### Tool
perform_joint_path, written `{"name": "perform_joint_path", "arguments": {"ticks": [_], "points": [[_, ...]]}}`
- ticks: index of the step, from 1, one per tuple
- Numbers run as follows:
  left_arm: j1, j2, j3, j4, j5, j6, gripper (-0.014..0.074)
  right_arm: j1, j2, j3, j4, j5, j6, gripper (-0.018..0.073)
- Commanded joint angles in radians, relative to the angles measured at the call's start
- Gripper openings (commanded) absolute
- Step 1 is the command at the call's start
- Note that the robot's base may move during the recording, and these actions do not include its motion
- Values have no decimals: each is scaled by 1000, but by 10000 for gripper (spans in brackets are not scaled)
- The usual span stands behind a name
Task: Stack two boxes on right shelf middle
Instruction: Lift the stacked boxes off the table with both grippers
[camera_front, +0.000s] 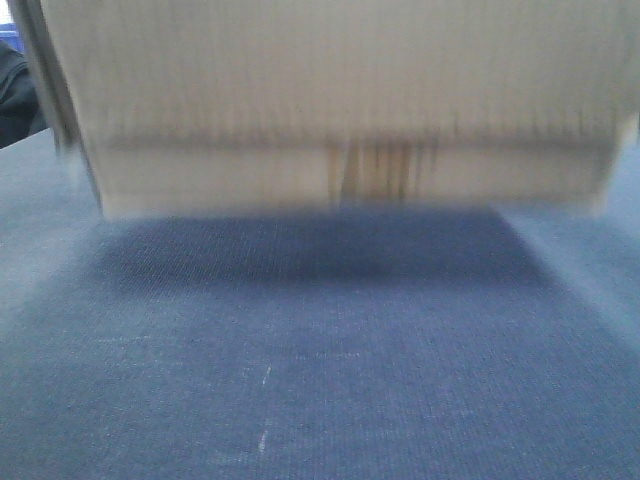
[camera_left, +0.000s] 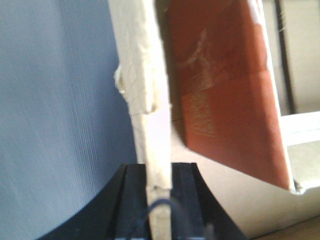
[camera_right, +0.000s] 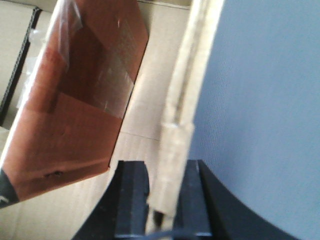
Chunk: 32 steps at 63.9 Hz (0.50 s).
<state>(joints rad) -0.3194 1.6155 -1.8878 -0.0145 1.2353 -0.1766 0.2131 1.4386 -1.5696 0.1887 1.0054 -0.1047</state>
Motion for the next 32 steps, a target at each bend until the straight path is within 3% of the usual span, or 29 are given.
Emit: {"name": "perform_joint_path", "arguments": {"ticks": [1, 17, 32], "points": [[4, -67, -69, 8, -14, -3, -111, -10, -53, -66, -35, -16, -2, -158], [4, -144, -169, 8, -14, -3, -111, -10, -117, -234, -25, -11, -2, -158], [4, -156, -176, 15, -14, -3, -111, -10, -124, -266, -25, -9, -2, -158]]}}
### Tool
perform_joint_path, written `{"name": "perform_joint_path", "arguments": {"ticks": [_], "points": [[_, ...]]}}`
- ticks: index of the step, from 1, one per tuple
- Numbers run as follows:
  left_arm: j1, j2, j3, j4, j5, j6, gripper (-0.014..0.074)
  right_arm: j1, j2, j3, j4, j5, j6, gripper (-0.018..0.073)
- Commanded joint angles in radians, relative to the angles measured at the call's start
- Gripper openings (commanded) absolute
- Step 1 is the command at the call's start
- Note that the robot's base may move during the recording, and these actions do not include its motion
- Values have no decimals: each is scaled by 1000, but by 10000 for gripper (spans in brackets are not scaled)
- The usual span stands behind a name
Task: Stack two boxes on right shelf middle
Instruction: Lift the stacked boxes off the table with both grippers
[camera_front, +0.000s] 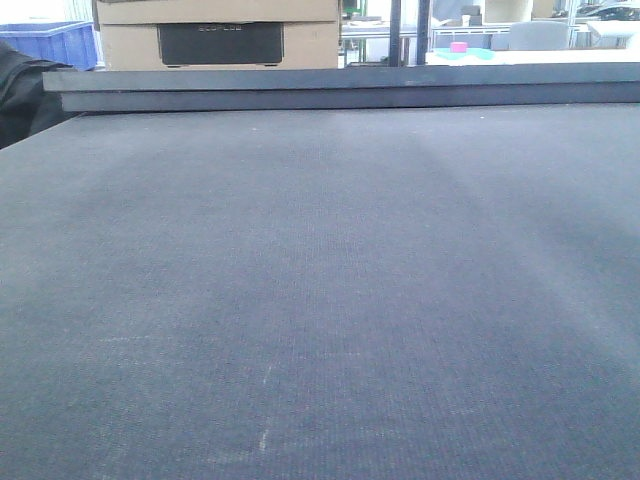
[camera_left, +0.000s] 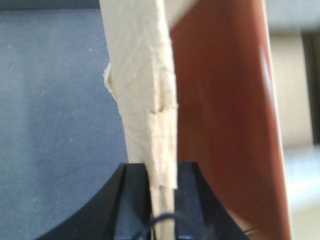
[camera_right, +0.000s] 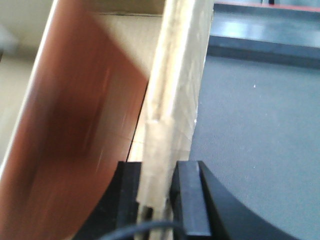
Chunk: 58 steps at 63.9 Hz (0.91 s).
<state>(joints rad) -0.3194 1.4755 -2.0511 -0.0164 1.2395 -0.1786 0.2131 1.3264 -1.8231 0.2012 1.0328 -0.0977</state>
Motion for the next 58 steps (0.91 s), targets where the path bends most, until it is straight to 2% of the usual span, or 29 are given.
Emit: {"name": "perform_joint_path", "arguments": {"ticks": [1, 58], "points": [[4, -13, -12, 16, -18, -1, -111, -10, -12, -13, -37, -37, -9, -160], [4, -14, -12, 16, -18, -1, -111, -10, -12, -13, -37, -37, -9, -162]]}}
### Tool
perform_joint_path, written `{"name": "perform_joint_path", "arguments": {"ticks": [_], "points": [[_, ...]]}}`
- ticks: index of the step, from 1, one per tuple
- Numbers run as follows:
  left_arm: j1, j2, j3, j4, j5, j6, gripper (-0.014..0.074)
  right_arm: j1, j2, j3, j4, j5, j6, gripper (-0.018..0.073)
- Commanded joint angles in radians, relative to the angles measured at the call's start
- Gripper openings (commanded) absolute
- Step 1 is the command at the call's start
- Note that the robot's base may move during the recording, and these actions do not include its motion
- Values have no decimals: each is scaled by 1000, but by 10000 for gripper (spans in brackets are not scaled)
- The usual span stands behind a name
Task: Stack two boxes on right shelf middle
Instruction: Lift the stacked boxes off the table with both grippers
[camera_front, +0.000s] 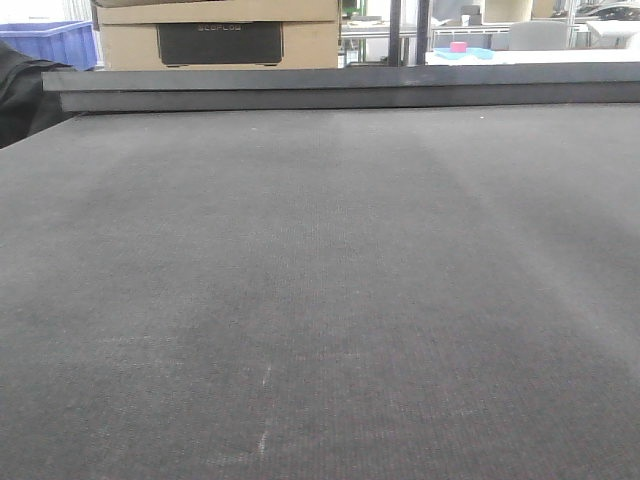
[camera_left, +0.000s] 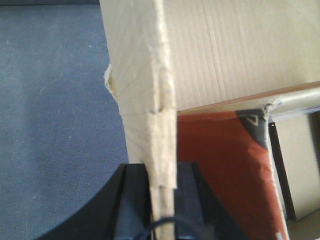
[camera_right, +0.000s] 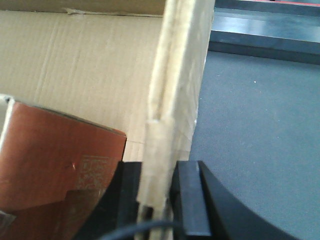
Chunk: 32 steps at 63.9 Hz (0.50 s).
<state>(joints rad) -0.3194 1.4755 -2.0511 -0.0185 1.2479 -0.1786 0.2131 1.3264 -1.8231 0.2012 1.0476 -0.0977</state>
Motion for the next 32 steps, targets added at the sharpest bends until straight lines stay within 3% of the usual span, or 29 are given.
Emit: {"name": "perform_joint_path", "arguments": {"ticks": [1, 32], "points": [[4, -14, -12, 19, -27, -1, -111, -10, -12, -13, -37, -51, -9, -162], [4, -13, -12, 29, -27, -1, -111, -10, -12, -13, -37, -51, -9, -162]]}}
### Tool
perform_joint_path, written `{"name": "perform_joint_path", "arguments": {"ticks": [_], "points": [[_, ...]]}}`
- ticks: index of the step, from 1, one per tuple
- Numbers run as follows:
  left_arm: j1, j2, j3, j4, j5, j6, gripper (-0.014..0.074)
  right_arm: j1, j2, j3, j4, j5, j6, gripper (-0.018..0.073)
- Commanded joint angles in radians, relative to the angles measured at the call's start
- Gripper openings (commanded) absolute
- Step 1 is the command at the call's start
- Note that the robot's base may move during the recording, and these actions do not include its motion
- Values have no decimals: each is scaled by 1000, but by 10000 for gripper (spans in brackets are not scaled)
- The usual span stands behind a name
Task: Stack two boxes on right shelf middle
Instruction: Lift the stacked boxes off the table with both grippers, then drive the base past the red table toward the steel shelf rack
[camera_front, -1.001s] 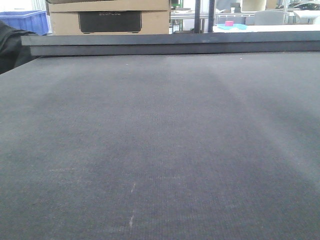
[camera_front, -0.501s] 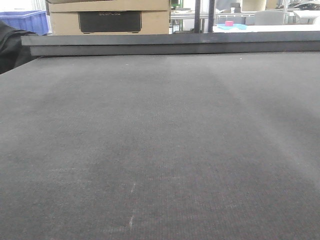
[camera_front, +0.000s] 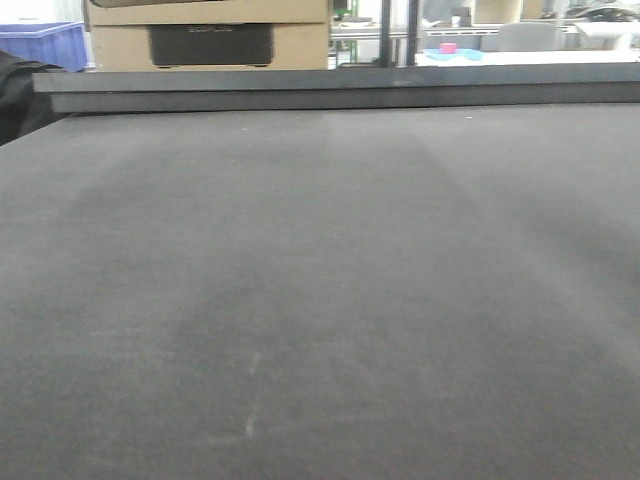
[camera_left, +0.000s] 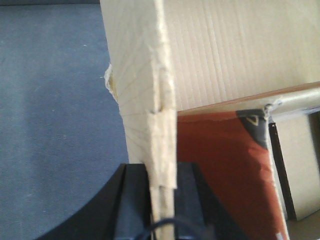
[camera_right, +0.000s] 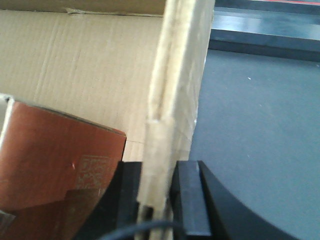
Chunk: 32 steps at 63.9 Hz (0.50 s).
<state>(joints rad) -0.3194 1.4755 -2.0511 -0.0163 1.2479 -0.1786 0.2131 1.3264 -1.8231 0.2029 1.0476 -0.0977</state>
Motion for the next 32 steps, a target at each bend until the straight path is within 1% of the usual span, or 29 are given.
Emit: {"name": "perform_joint_path", "arguments": {"ticks": [1, 32], "points": [[4, -13, -12, 27, -27, -1, -111, -10, -12, -13, -39, -51, -9, -162], [4, -13, -12, 27, -27, -1, -111, -10, -12, -13, -39, -51, -9, -162]]}}
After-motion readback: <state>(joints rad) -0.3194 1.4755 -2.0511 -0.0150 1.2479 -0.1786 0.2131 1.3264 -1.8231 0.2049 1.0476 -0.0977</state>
